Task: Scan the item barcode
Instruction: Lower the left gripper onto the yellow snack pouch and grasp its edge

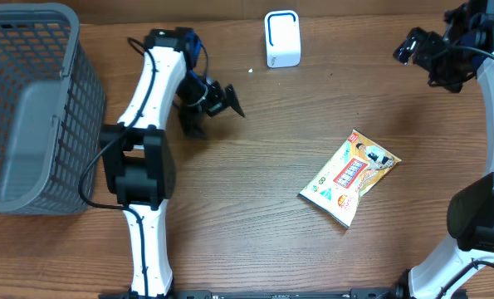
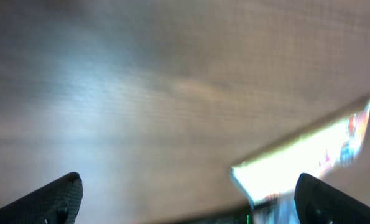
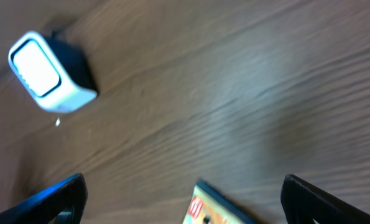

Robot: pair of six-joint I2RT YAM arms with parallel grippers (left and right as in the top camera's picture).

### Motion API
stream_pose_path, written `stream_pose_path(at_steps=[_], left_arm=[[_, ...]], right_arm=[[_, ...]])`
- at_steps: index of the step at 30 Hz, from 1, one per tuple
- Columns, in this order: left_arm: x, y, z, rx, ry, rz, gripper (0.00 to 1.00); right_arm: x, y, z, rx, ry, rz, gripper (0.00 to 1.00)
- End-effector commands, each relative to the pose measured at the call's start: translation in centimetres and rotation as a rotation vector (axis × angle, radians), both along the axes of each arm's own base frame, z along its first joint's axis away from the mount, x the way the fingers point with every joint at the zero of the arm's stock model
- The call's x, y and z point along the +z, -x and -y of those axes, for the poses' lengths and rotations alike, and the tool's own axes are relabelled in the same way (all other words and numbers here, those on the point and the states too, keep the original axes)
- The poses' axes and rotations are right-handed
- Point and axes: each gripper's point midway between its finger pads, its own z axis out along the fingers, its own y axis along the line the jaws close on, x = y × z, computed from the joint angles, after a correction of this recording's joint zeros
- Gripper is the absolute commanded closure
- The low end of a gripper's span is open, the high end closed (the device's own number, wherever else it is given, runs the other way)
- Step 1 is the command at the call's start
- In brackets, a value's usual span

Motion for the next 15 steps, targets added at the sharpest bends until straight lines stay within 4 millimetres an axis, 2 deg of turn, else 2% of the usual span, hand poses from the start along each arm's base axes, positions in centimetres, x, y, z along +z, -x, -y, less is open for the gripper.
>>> stream_pose_path(at_steps=[1, 11, 15], left_arm=[[1.2, 2.7, 5.6, -0.194, 0.136, 0.007, 0.00], [-0.3, 8.3, 15.7, -0.460, 0.029, 0.068, 0.00], [-0.9, 9.3, 17.5, -0.474, -0.005, 0.087, 0.00]], right_arm=[[0.0, -0.4, 2.6, -0.057, 0.070, 0.020, 0.00], [0.1, -0.5, 3.4, -0.073, 0.076, 0.026, 0.00], [0.1, -0.5, 3.4, -0.073, 0.075, 0.026, 0.00]])
